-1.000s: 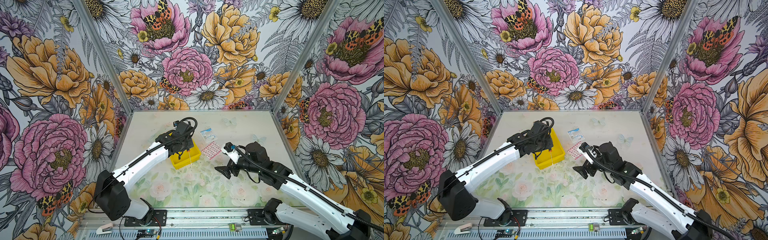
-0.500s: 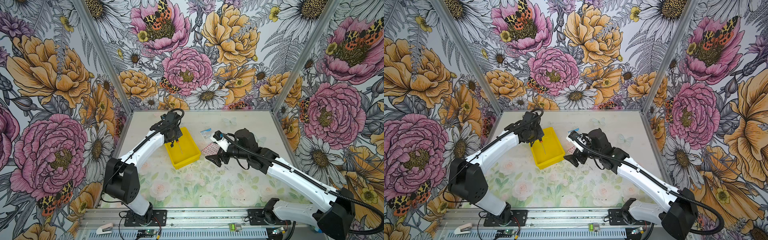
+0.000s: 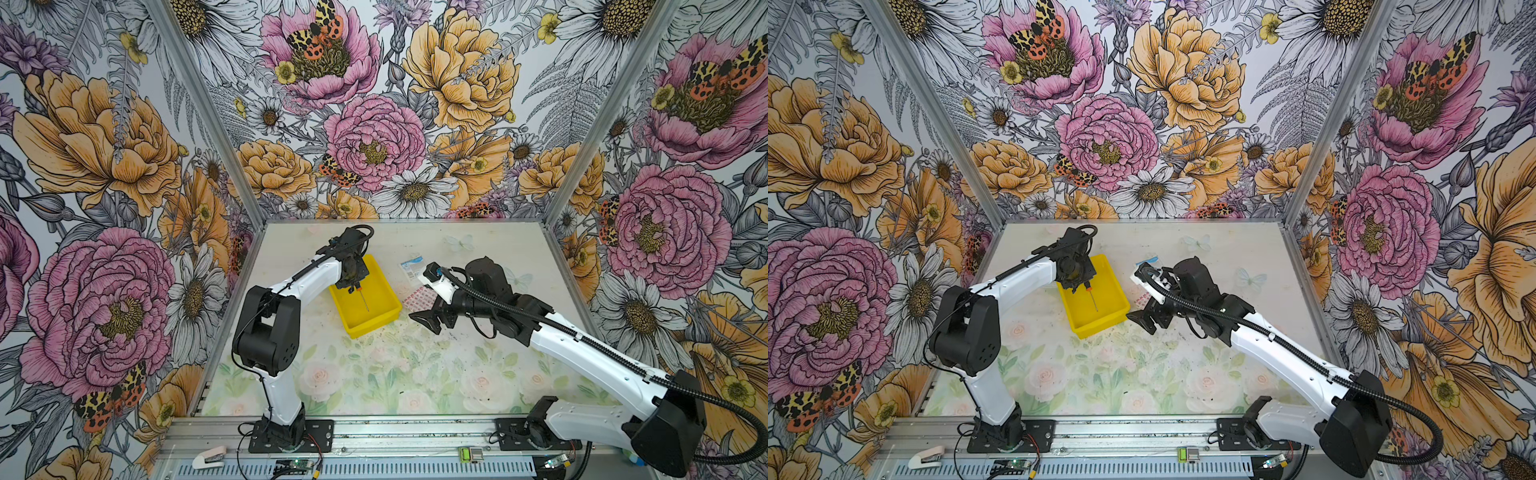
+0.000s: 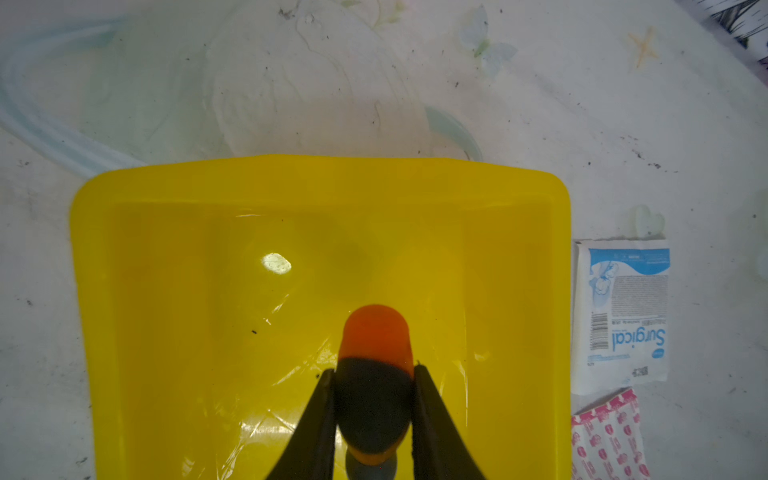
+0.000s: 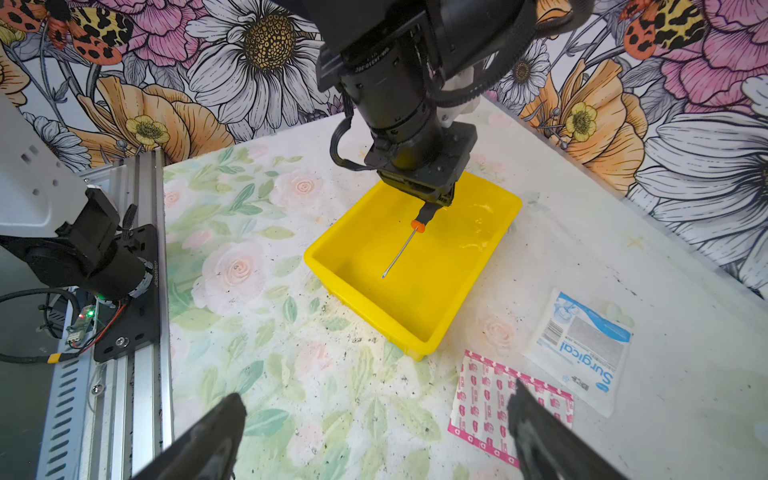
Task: Put the screwdriver in the bin
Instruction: 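Lower the screwdriver into the bin and open the left gripper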
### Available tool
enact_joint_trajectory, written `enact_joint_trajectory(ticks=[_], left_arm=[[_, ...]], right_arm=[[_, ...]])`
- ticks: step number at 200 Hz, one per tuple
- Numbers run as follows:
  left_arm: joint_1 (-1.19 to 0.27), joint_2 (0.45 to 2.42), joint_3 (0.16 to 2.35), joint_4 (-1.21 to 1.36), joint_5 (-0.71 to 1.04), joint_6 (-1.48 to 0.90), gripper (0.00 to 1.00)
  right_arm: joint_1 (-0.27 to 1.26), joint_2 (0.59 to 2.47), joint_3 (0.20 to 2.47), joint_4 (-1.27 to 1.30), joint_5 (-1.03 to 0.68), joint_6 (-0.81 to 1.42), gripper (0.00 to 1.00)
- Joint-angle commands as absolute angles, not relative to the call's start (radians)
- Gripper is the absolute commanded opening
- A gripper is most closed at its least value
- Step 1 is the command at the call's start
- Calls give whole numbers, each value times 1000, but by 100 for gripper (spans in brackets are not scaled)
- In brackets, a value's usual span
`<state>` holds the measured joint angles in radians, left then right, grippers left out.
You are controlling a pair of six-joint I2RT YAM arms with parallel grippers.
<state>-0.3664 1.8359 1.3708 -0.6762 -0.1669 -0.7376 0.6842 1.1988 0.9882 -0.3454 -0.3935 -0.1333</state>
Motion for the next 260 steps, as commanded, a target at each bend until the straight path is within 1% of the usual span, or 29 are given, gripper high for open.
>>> enact_joint_trajectory(ticks=[1, 60, 161, 260], left_arm=[[-381, 1878, 1399, -639, -164, -768, 8], [-404, 1957, 1423, -638, -172, -788, 8], [-403, 2028, 1419, -637, -169, -806, 11], [-418, 2048, 1402, -637, -184, -815, 25]], right_arm=[[690, 1170, 975, -307, -382, -145, 100], [690, 1178, 970, -298, -385, -141, 99], [690, 1178, 952, -291, -397, -136, 100], [690, 1167, 944, -289, -385, -137, 99]])
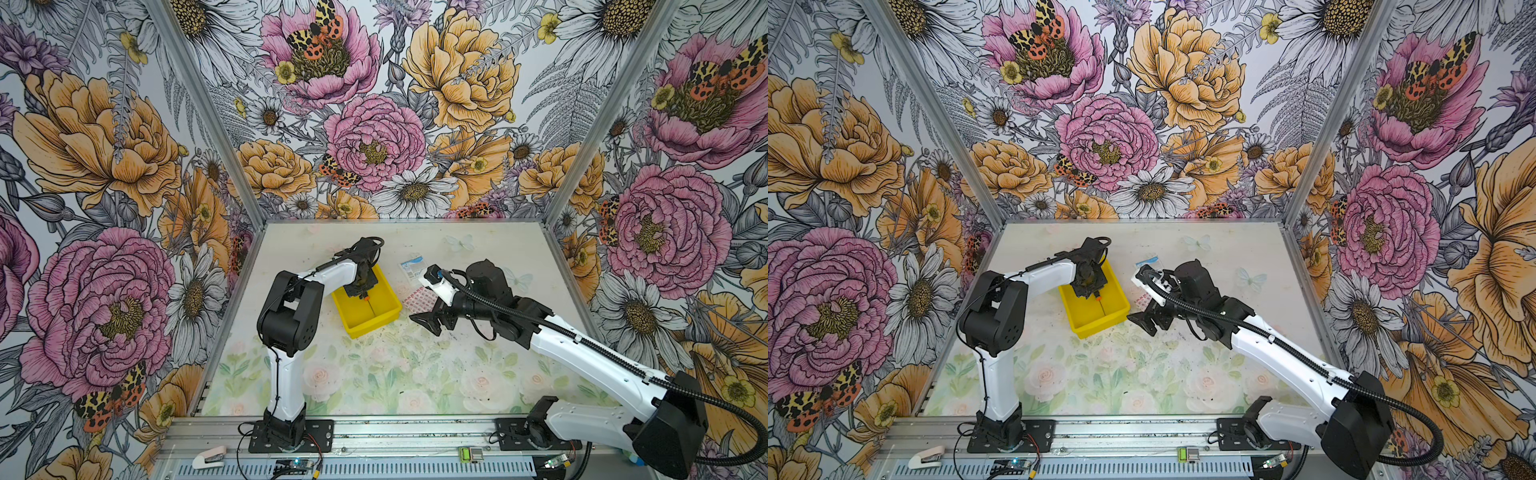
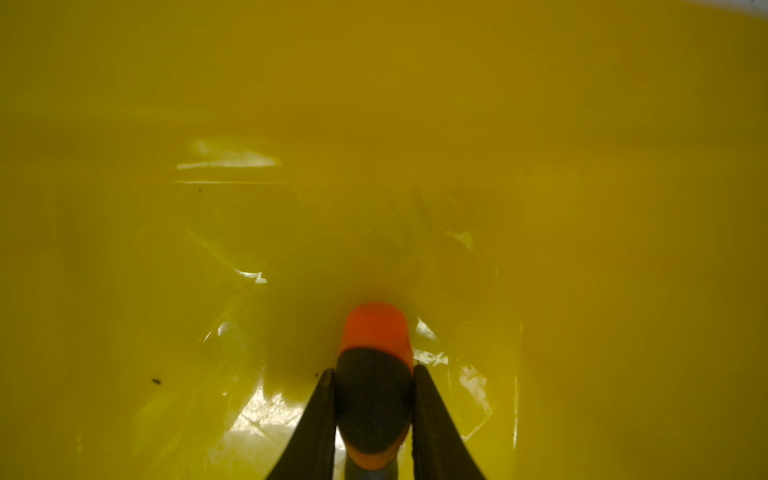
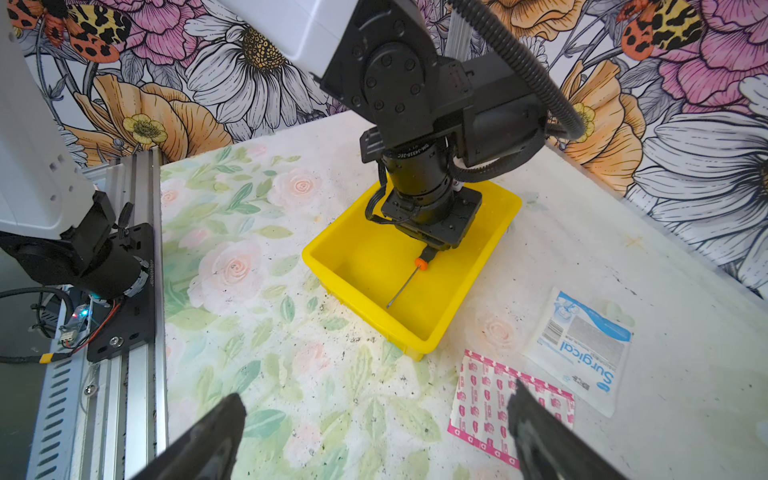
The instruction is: Put the screwdriver in the bin
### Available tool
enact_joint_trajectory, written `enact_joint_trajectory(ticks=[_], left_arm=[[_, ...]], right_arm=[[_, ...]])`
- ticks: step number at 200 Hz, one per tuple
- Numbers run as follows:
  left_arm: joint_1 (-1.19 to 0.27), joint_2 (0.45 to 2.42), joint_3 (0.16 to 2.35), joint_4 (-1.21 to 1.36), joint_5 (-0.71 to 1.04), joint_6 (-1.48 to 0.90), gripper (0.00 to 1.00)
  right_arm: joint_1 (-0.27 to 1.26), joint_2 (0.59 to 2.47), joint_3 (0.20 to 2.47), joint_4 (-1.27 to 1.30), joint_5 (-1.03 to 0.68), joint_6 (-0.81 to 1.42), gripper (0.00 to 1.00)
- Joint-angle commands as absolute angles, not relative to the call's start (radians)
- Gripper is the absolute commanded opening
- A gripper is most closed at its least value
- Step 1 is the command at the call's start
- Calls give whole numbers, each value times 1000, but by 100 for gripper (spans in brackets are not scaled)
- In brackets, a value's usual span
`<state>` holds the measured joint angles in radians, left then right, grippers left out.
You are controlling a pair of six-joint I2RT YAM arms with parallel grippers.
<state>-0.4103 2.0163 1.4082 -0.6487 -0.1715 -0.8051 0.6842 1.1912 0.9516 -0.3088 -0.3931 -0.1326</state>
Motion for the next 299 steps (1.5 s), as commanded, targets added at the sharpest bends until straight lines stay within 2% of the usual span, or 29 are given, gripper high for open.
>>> enact_joint_trajectory(ticks=[1, 82, 99, 140, 173, 194, 211, 239, 299], left_arm=[[-418, 2048, 1402, -637, -185, -816, 25], [-434, 2046, 1406, -638, -199, -839, 33], [-434, 2036, 1408, -639, -202, -842, 37], [-436, 1989, 1417, -640, -201, -821, 52], [-434, 1919, 1419, -655, -202, -809, 55], [-436, 1868, 1423, -680, -202, -805, 70], [-442, 1801, 1426, -707, -201, -788, 87], [-455, 1693, 1407, -758, -201, -730, 98], [-476, 1444, 1238, -750, -191, -551, 99]], right_arm=[[690, 1166, 945, -289, -385, -138, 99], [689, 1144, 941, -288, -356, -151, 99], [689, 1137, 947, -291, -345, -149, 99], [689, 1126, 942, -289, -323, -135, 99], [689, 1107, 928, -288, -302, -132, 99], [689, 1091, 920, -287, -292, -132, 100], [689, 1086, 918, -288, -283, -134, 99], [689, 1081, 905, -270, -198, -134, 100], [649, 1006, 811, -141, 16, -16, 100]])
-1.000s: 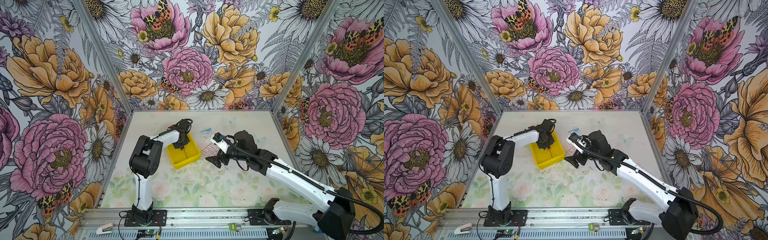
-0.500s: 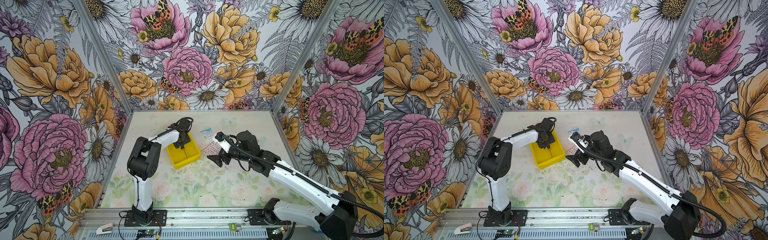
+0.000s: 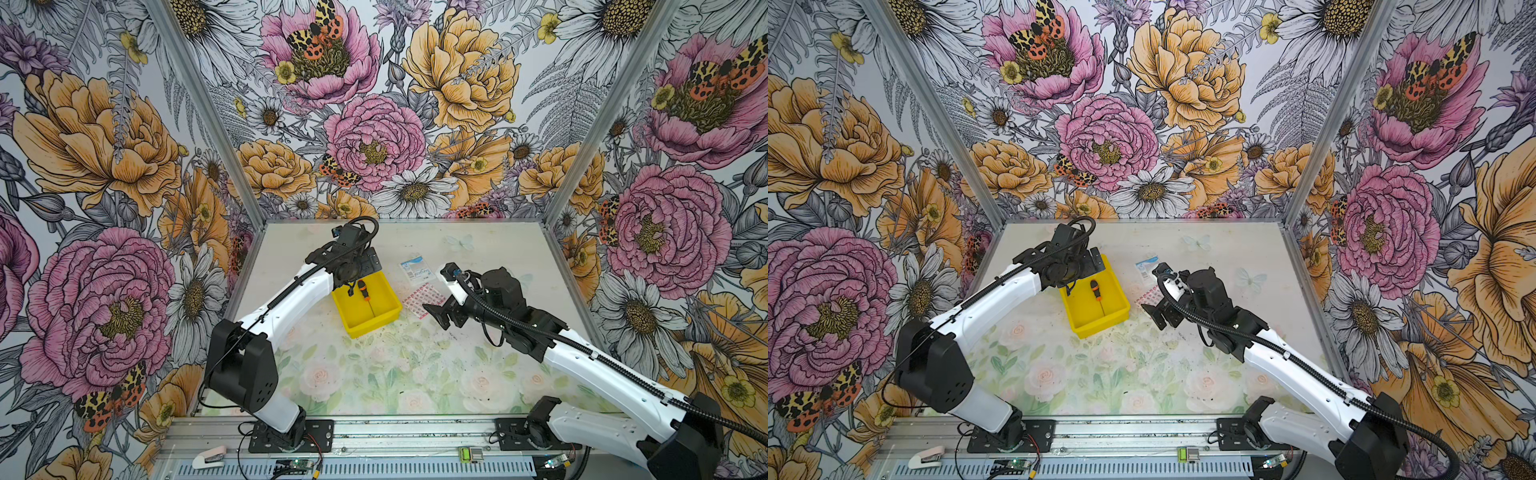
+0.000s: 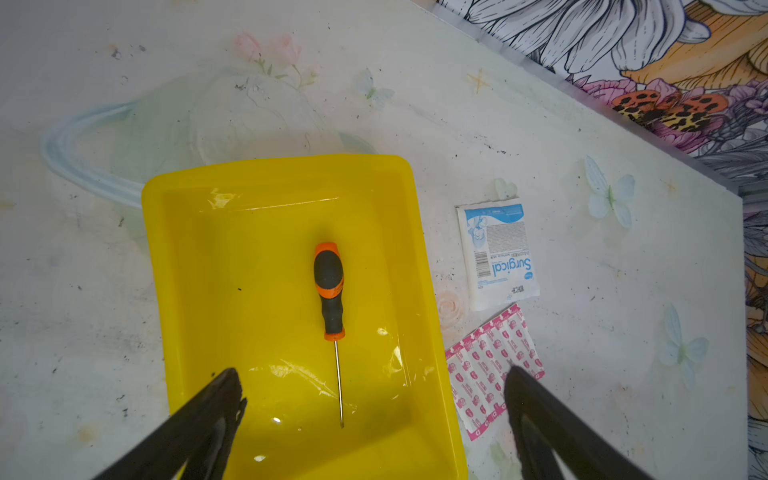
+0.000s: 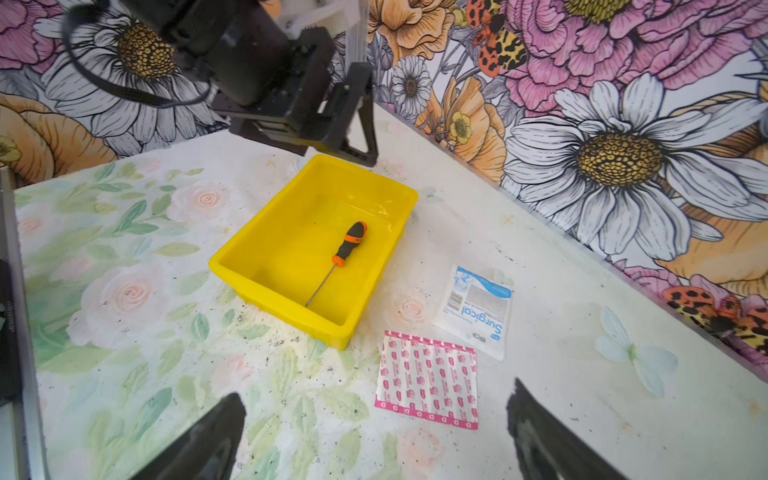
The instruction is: Put the screwdriver in the bin
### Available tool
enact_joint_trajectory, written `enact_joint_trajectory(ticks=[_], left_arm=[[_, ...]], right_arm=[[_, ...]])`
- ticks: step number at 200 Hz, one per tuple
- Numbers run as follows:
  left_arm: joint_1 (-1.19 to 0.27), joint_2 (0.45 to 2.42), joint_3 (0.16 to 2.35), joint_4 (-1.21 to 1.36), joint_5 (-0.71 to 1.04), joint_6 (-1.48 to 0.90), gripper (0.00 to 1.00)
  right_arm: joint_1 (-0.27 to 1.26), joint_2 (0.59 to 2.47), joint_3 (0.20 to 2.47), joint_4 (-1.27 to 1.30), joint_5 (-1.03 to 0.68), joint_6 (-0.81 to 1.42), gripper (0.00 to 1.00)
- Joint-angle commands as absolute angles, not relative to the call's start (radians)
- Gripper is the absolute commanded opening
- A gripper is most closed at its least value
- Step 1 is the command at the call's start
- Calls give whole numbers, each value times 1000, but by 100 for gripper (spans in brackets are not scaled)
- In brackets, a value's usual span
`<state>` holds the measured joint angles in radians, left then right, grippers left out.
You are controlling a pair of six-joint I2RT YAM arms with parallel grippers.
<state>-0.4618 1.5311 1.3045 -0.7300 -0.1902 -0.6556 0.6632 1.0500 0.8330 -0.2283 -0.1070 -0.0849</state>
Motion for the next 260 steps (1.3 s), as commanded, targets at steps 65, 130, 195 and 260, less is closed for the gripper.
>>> enact_joint_trajectory(ticks=[65, 130, 195, 260], left_arm=[[-392, 993, 870, -625, -263, -482, 99], [-178, 629, 614, -535, -219, -400, 99], [-167, 610, 459, -319, -249, -254, 99], [-142, 729, 323, 51, -299, -80, 99]], right_arm=[[614, 955, 745, -138, 273, 108, 100], [591, 857, 614, -137, 401, 223, 100], [457, 774, 446, -69, 616, 208, 100], [269, 966, 343, 276, 525, 78, 99]])
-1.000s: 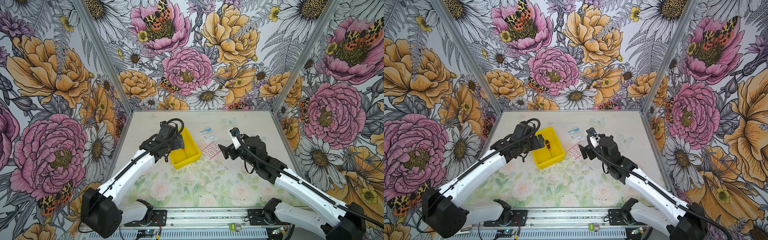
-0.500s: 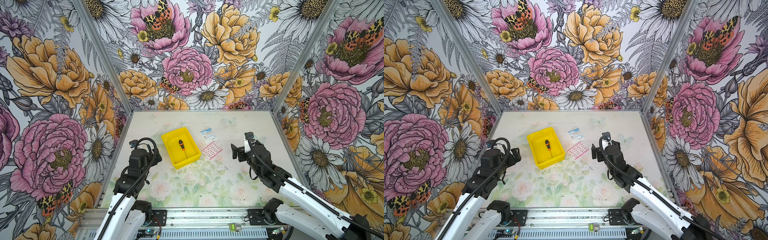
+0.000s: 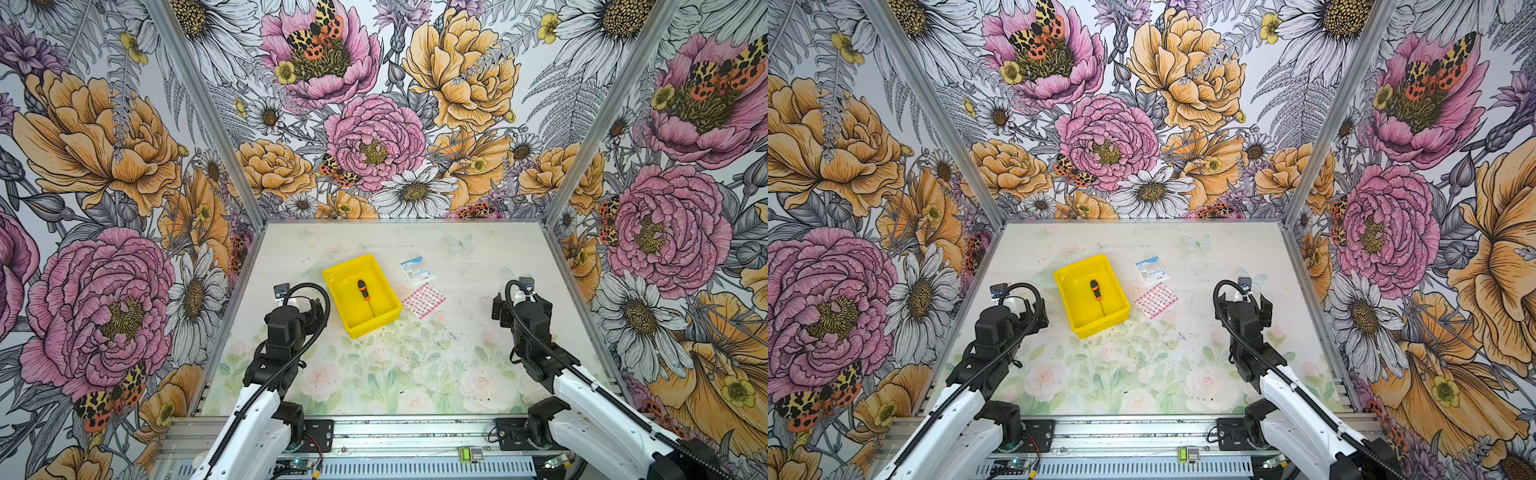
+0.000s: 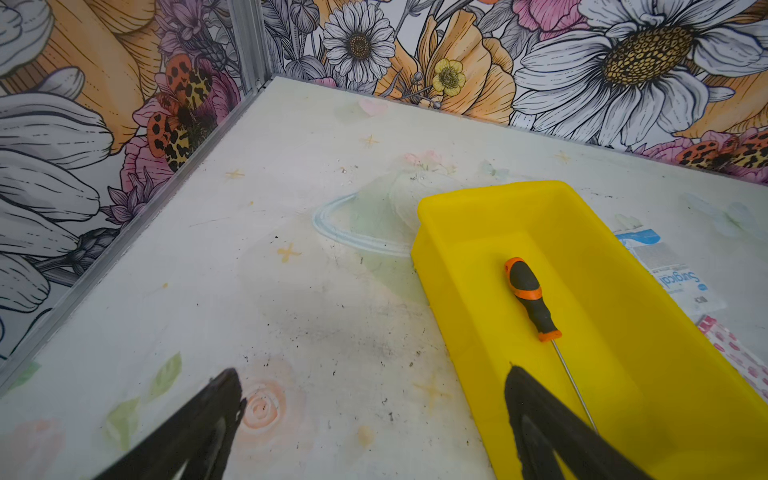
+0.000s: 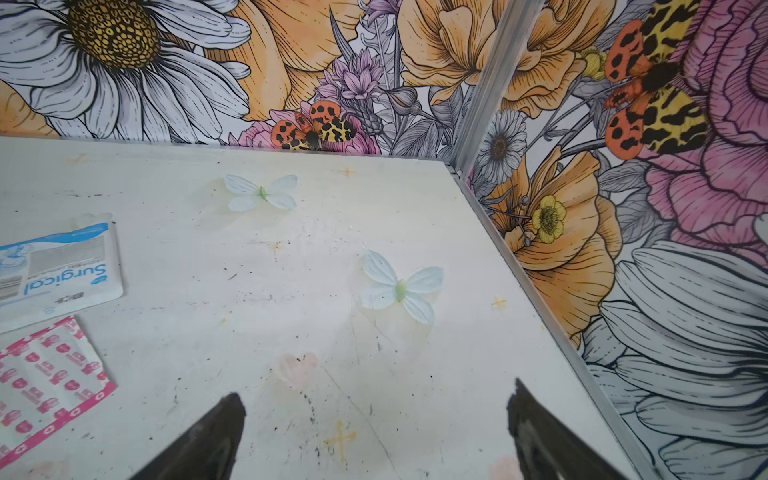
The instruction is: Put the screwdriver in the bin
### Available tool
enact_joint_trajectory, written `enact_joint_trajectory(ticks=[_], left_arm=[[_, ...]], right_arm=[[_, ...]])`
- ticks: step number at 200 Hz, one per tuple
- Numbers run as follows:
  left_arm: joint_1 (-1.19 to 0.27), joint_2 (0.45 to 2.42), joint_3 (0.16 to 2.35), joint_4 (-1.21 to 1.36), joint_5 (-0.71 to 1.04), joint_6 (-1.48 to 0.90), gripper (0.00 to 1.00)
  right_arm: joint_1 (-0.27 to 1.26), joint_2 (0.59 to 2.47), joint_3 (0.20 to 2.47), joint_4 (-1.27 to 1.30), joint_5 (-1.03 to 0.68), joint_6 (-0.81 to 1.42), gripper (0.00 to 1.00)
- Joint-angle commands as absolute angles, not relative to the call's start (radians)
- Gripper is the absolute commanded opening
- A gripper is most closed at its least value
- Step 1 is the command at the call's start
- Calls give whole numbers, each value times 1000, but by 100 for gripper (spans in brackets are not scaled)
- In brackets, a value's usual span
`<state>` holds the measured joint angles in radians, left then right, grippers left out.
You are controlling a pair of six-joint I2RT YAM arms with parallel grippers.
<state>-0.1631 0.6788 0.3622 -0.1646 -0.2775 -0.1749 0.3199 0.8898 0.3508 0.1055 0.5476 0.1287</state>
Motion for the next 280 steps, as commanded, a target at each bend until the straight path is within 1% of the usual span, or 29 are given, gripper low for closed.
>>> enact_joint_trajectory(ticks=[1, 50, 77, 106, 163, 193, 221, 235, 255, 280], left_arm=[[-142, 734, 322, 55, -299, -78, 99], [-85, 915, 259, 328, -299, -48, 99], [-55, 1024, 254, 476, -284, -42, 99], [-38, 1121, 259, 622, -281, -38, 99], [-18, 1292, 286, 838, -247, -37, 99], [-15, 1365, 304, 898, -229, -16, 99], [-2, 1408, 301, 947, -216, -14, 99], [0, 1428, 302, 968, -164, -9, 99], [5, 1460, 304, 993, -134, -5, 99], [8, 1505, 299, 1043, -154, -19, 99]], right_arm=[[267, 970, 342, 279, 525, 77, 100], [175, 1133, 322, 487, 464, 92, 100], [140, 1222, 334, 573, 465, 121, 99], [104, 1298, 362, 648, 455, 127, 99], [7, 1435, 419, 725, 361, 152, 99], [2, 1466, 408, 772, 336, 147, 100], [-2, 1484, 417, 772, 270, 131, 99], [-9, 1497, 415, 785, 231, 125, 100], [-12, 1517, 387, 855, 228, 126, 99], [-10, 1525, 388, 858, 216, 117, 99]])
